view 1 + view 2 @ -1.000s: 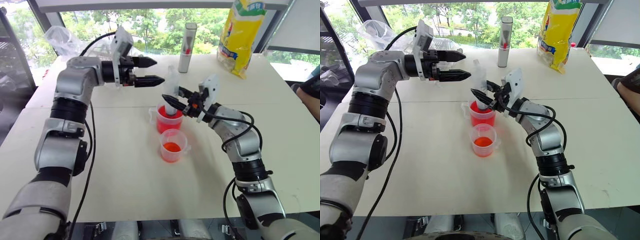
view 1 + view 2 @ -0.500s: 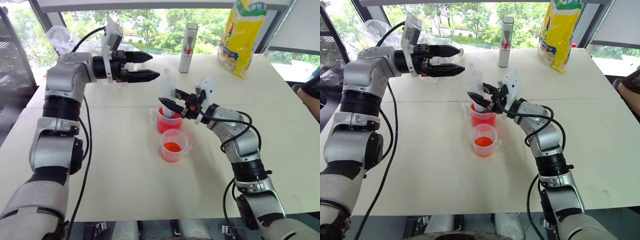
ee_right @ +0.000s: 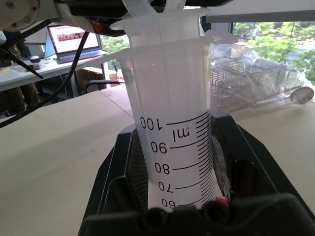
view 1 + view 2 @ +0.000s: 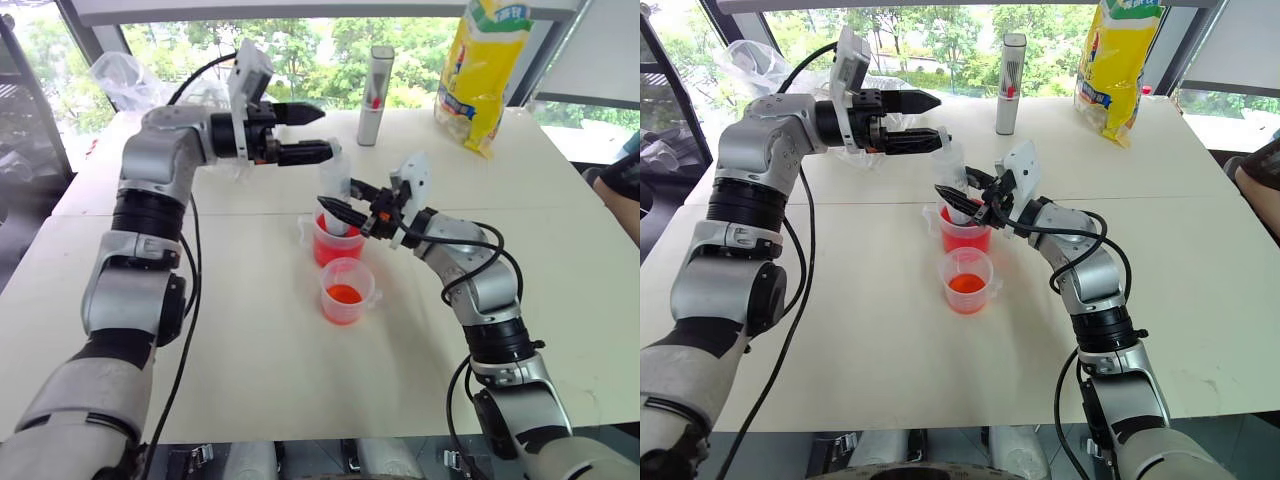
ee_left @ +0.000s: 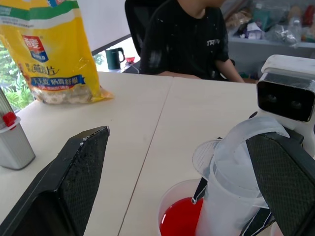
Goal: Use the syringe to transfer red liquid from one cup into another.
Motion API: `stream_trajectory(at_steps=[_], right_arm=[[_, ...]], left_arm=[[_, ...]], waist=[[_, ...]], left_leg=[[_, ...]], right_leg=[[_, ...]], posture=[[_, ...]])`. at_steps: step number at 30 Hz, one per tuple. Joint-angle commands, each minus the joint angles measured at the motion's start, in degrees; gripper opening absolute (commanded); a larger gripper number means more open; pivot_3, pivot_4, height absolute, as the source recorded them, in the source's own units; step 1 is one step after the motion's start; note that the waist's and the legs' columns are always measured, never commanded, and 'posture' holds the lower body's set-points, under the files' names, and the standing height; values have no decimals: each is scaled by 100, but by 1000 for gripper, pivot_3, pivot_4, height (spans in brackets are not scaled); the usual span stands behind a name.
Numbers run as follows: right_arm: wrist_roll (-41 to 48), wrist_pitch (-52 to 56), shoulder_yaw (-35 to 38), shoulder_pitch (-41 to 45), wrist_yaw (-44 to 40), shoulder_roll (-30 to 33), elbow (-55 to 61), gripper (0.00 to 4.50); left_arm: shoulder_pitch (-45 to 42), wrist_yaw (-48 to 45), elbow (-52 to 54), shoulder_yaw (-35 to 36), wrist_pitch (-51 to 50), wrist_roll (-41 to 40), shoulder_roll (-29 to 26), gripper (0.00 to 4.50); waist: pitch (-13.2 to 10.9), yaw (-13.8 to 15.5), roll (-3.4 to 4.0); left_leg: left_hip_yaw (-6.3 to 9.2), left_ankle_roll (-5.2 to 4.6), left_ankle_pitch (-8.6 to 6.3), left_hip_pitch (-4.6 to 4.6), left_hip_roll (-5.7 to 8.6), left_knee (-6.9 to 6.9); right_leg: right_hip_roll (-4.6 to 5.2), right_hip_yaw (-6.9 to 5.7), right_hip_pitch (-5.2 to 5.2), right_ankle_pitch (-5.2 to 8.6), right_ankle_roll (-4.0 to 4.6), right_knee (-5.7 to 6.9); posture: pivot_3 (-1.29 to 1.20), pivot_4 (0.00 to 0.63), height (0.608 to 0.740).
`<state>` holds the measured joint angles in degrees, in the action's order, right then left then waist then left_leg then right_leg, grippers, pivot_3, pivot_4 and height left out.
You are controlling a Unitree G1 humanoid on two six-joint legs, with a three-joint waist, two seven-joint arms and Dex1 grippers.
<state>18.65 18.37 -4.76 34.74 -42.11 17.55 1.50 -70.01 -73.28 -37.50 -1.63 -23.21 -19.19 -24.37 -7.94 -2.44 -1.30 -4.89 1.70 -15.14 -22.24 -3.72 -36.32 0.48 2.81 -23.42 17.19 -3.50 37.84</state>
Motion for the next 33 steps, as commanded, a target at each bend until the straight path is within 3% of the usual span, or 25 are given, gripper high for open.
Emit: stream_trajectory(at_steps=[1, 3, 6, 13, 33], right_arm=[[30, -37, 9, 139, -26, 14, 255, 1380], [34, -34, 5, 137, -34, 17, 262, 1380], [33, -37, 1, 157, -42, 20, 245, 1380], [19, -33, 5, 179, -45, 11, 218, 1380], [-33, -168, -49, 63, 11, -188, -121, 1380]], left_arm=[[-124, 25, 97, 28, 96, 12, 69, 4500], [-99, 36, 140, 27, 63, -5, 146, 4500], [-44, 31, 214, 4, 14, -18, 240, 3609], [35, -34, 344, 40, -129, -68, 283, 149], [-356, 234, 437, 455, -471, -389, 172, 31]], waist=[[0, 1, 0], [0, -2, 0], [0, -3, 0], [0, -10, 0], [0, -5, 0]], left_leg=[[0, 0, 0, 0, 0, -1], [0, 0, 0, 0, 0, -1], [1, 0, 0, 0, 0, 0], [1, 0, 0, 0, 0, -1], [2, 0, 0, 1, 0, -2]], right_leg=[[0, 0, 0, 0, 0, 0], [0, 0, 0, 0, 0, 0], [0, 0, 0, 0, -1, 2], [-1, 0, 0, 1, -1, 3], [-1, 0, 0, 1, -1, 5]], posture=[[0, 150, 740], [0, 150, 740], [0, 150, 740], [0, 150, 740], [0, 150, 740]])
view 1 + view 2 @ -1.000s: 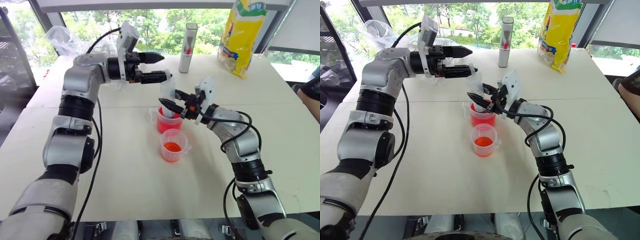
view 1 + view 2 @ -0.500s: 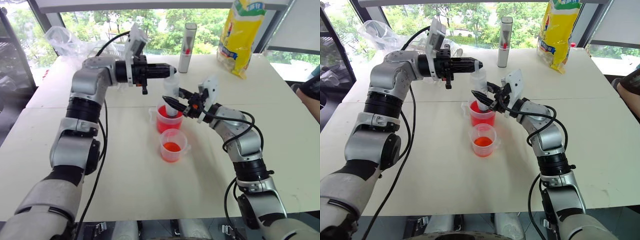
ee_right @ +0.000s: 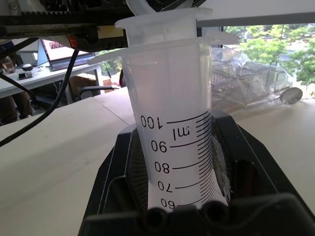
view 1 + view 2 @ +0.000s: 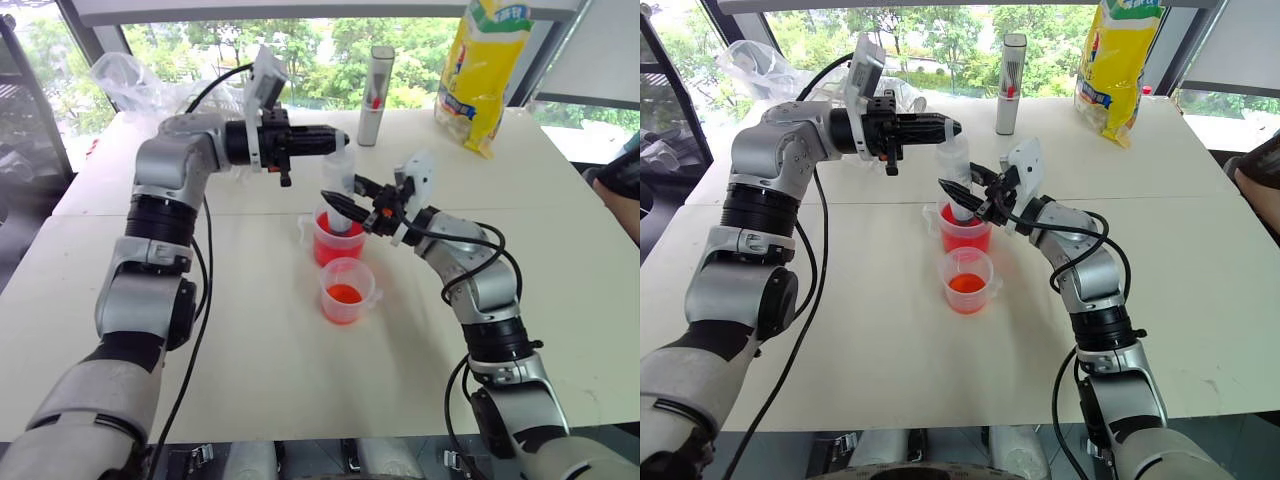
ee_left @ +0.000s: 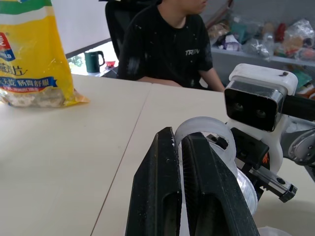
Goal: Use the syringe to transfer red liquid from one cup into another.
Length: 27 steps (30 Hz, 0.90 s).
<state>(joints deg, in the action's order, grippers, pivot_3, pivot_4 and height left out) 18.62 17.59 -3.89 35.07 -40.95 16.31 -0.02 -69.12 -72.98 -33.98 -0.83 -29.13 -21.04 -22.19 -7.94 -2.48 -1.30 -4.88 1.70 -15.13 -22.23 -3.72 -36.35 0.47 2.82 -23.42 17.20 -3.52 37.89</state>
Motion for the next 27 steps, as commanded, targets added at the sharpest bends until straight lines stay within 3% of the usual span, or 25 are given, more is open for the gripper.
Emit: stream_trajectory(at_steps=[1, 27], right_arm=[[-34, -105, -142, 23, -106, -67, 11, 1380], [-134, -196, -252, -258, -74, -216, -197, 1380]], left_arm=[[-473, 213, 61, 385, 133, -210, -50, 31], [-753, 295, -407, 428, 476, -205, -31, 31]], waist=[[0, -1, 0], [0, -4, 0]], left_leg=[[0, 0, 0, 0, 0, 0], [0, 1, 0, 1, 0, 0]], right_leg=[[0, 0, 0, 0, 0, 0], [0, 0, 0, 0, 0, 1]], posture=[[0, 150, 740], [0, 150, 740]])
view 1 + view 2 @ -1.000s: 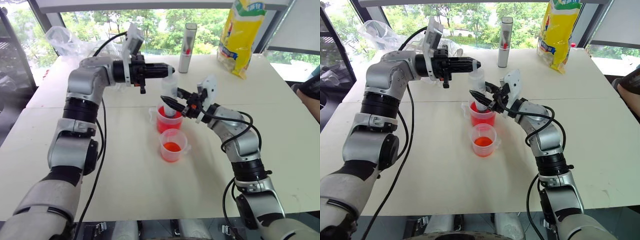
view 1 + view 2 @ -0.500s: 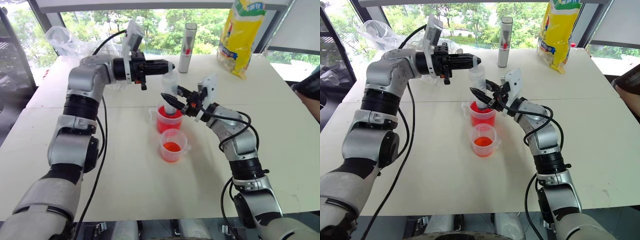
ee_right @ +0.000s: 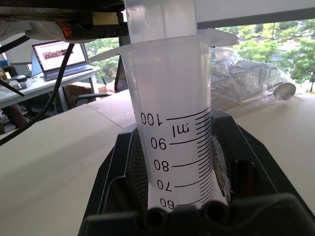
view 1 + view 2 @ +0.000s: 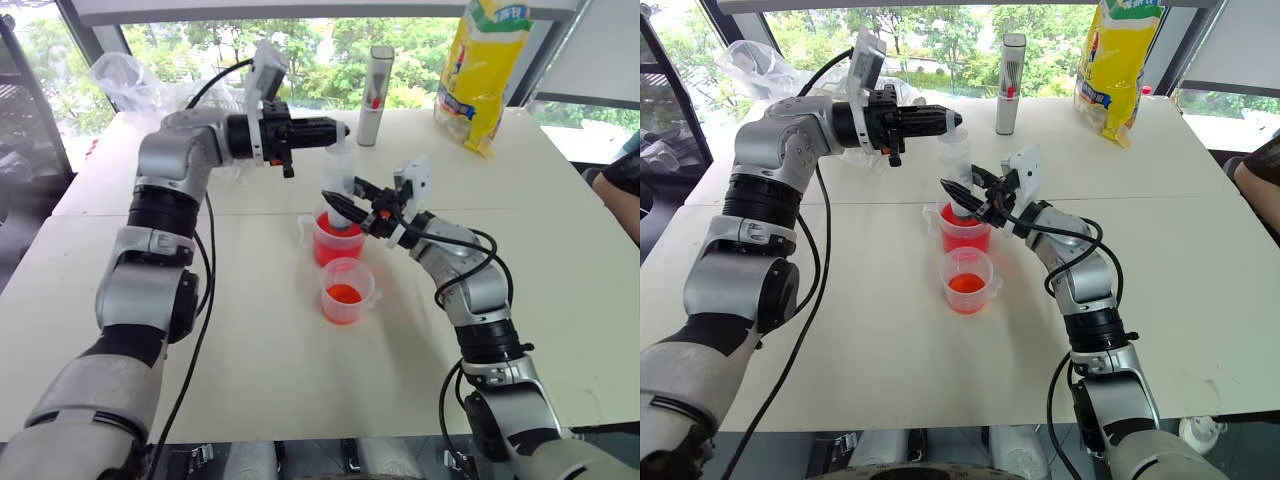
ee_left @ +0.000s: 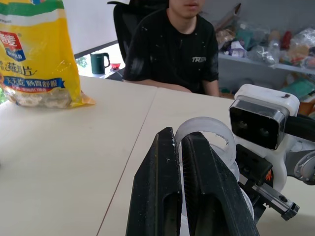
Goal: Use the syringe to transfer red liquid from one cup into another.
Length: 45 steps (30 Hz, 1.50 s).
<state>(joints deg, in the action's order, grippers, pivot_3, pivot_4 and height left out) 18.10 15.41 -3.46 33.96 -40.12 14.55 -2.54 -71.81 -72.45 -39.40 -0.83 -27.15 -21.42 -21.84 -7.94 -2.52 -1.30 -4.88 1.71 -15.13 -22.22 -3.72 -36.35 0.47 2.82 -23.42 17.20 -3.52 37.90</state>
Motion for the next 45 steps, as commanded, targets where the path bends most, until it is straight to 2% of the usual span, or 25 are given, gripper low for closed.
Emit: stream_trajectory(at_steps=[1, 16, 17, 19, 23, 27, 40, 45], right_arm=[[-82, 24, -295, -150, -158, -37, 62, 1380], [-72, 67, -231, 24, -185, 32, 177, 1380], [-68, 74, -224, 45, -188, 43, 206, 1380], [-49, 103, -203, 92, -182, 62, 276, 1380], [-18, 146, -175, 151, -183, 101, 412, 1380], [-4, 201, -154, 195, -189, 128, 530, 1380], [122, 333, 35, 453, -177, 337, 769, 1380], [291, 535, 195, 606, -158, 447, 938, 1380]], left_arm=[[-486, 243, 132, 427, 279, -167, -64, 31], [-348, 325, 189, 329, 316, -71, -41, 31], [-333, 378, 170, 314, 310, -40, -40, 517], [-280, 331, 199, 286, 198, -61, -64, 932], [-113, 269, 374, 234, 156, -89, -140, 2600], [59, 224, 559, 230, 118, -89, -282, 4475], [1151, 257, 1190, 692, -278, -181, -1674, 4475], [1504, 434, 1664, 939, -622, -415, -1864, 4475]], waist=[[0, 1, 0], [0, 1, 0], [0, 1, 0], [0, 1, 0], [0, -4, 0], [0, -2, 0], [0, 2, 0], [0, 23, 0]], left_leg=[[0, 0, 0, 0, 0, 0], [0, 0, 0, 0, 0, 0], [0, 0, 0, 0, 0, 0], [0, 0, 0, 0, 0, 0], [0, 0, 0, 0, 0, 0], [0, 0, 0, 0, -1, 0], [1, 2, 1, 6, -5, 0], [0, 2, 1, 3, -6, -3]], right_leg=[[0, 0, 0, 0, 0, 0], [0, 0, 0, 0, 0, 0], [0, 0, 0, 0, 0, 0], [0, 0, 0, 0, 0, 0], [0, 0, -1, 0, 0, 1], [0, 0, -1, 0, 0, 3], [2, 0, -1, 0, 0, 10], [9, 0, 0, 0, 0, 9]], posture=[[0, 150, 740], [0, 150, 740], [0, 150, 740], [0, 150, 740], [0, 150, 740], [0, 150, 740], [0, 150, 740], [0, 150, 740]])
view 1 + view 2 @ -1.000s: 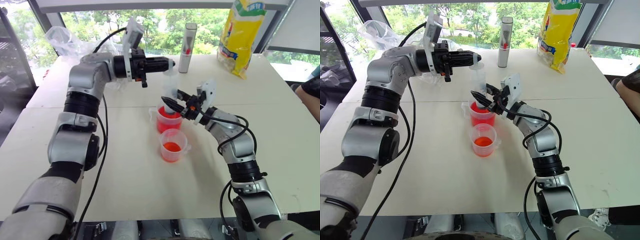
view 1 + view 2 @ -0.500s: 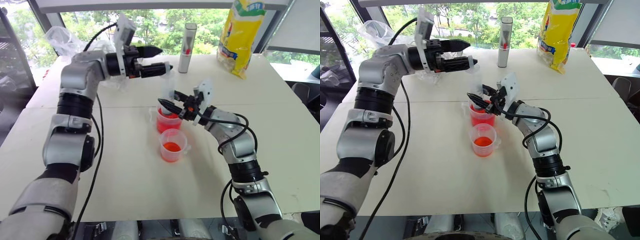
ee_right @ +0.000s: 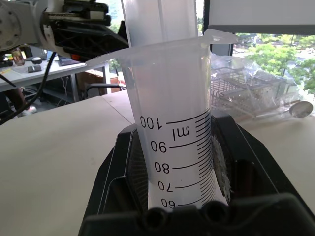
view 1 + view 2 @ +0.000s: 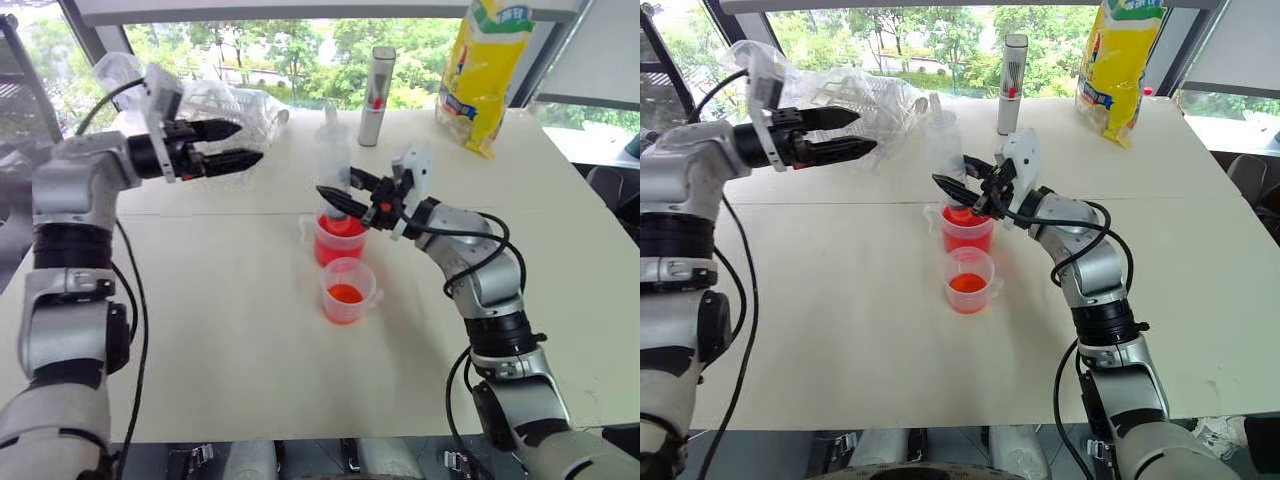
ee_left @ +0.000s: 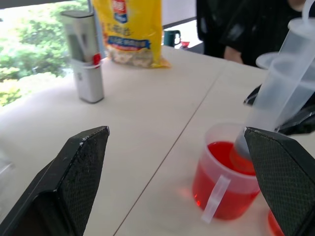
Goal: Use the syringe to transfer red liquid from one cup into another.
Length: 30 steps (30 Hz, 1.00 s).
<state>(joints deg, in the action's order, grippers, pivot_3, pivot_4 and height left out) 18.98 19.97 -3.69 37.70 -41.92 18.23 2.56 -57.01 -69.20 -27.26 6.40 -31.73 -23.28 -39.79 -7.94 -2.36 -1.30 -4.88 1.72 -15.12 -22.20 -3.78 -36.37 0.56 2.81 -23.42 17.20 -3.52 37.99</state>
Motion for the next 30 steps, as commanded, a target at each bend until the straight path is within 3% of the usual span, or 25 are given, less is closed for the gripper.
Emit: stream_trajectory(at_steps=[1, 12, 15, 20, 30], right_arm=[[296, 198, 276, 270, 25, 133, 548, 1380], [2366, 2286, 1194, 244, 53, 1195, 2504, 1380], [3088, 2816, 1374, -199, 190, 1373, 2995, 1380], [2940, 2661, 1090, -868, 478, 1229, 3194, 1380], [2228, 1982, 566, -1270, 378, 1237, 3002, 1380]], left_arm=[[95, 152, 599, 238, -239, -282, -60, 4475], [268, 413, 1129, 203, -502, -565, 160, 4475], [186, 379, 1090, 124, -502, -587, 243, 4475], [-39, 285, 1026, 18, -499, -596, 424, 4475], [-592, 12, 1509, -74, -1190, -1190, 721, 4475]], waist=[[0, 15, 0], [1, -9, -2], [3, -1, -4], [3, -2, -5], [3, -11, -5]], left_leg=[[1, 0, 0, -1, -1, 0], [3, 0, 0, 0, -2, 1], [3, -1, 0, 4, 0, 2], [8, -1, 0, 0, 2, -1], [11, -1, 0, -3, 7, -1]], right_leg=[[1, 0, 0, 0, 0, 0], [1, 0, 2, 0, 0, -1], [-1, 1, 3, 0, 0, 0], [-4, 0, 5, 1, 1, -4], [-7, 0, 5, 3, -3, -6]], posture=[[0, 150, 740], [0, 150, 740], [0, 150, 740], [0, 150, 740], [0, 150, 740]])
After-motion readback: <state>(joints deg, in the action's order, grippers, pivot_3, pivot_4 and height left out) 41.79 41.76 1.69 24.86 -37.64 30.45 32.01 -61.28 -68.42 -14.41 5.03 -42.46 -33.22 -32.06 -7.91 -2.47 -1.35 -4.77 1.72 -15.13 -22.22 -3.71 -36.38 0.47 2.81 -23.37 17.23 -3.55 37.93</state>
